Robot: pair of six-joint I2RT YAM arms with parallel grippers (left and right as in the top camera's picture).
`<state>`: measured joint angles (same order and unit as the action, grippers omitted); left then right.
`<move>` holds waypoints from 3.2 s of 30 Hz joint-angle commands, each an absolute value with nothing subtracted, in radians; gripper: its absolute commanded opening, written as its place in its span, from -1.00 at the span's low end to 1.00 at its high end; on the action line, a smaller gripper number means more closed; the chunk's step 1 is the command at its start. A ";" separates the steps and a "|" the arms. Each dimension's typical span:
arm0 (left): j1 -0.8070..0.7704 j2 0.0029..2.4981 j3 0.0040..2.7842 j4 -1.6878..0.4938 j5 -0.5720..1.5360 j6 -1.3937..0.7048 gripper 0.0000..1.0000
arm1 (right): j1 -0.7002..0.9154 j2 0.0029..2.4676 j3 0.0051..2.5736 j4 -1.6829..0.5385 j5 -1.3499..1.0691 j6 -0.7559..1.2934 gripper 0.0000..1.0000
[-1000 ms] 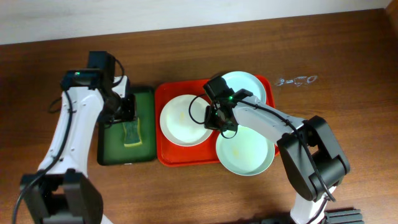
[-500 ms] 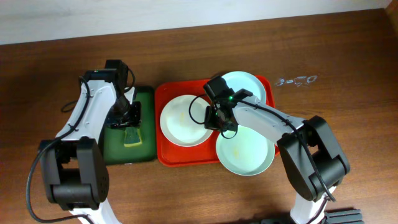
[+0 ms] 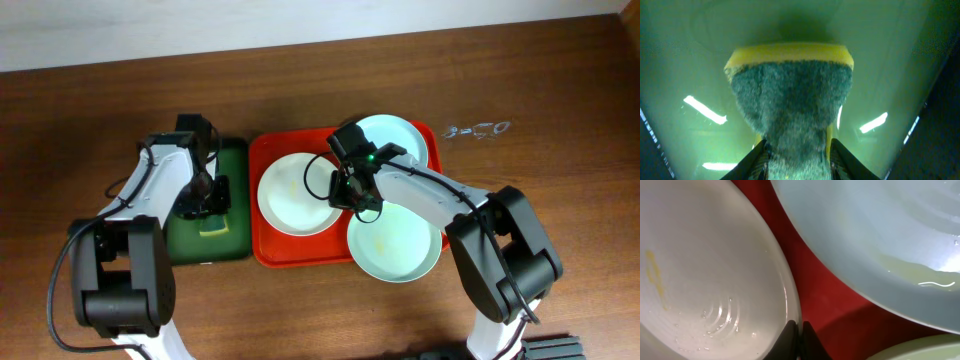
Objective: Clean dirty plates on tray and stack at the side
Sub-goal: 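Lower the left gripper and grasp the yellow-green sponge, then lift the sponge with the left gripper and carry it over the white plate, then scrub the white plate with the sponge while the right gripper holds the rim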
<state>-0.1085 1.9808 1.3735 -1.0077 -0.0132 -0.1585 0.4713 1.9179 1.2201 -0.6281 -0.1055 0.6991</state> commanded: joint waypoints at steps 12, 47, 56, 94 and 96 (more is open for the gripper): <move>-0.109 1.993 1.382 -0.968 -0.023 -0.167 -0.16 | 0.478 1.920 1.214 -0.640 -0.096 0.689 -0.90; -0.167 1.750 1.552 -1.038 -0.023 -0.009 -1.00 | 0.477 1.920 1.214 -0.634 -0.180 0.519 -0.92; -0.181 1.751 1.553 -1.036 -0.016 -0.007 -1.00 | 0.473 1.920 1.214 -0.595 -0.200 0.541 -0.92; -0.411 2.154 1.551 -0.958 0.233 -0.185 -1.00 | 0.451 1.920 1.214 -0.613 -0.258 0.527 -0.92; -0.411 2.154 1.551 -0.962 0.233 -0.182 -1.00 | 0.451 1.921 1.214 -0.613 -0.258 0.527 -0.92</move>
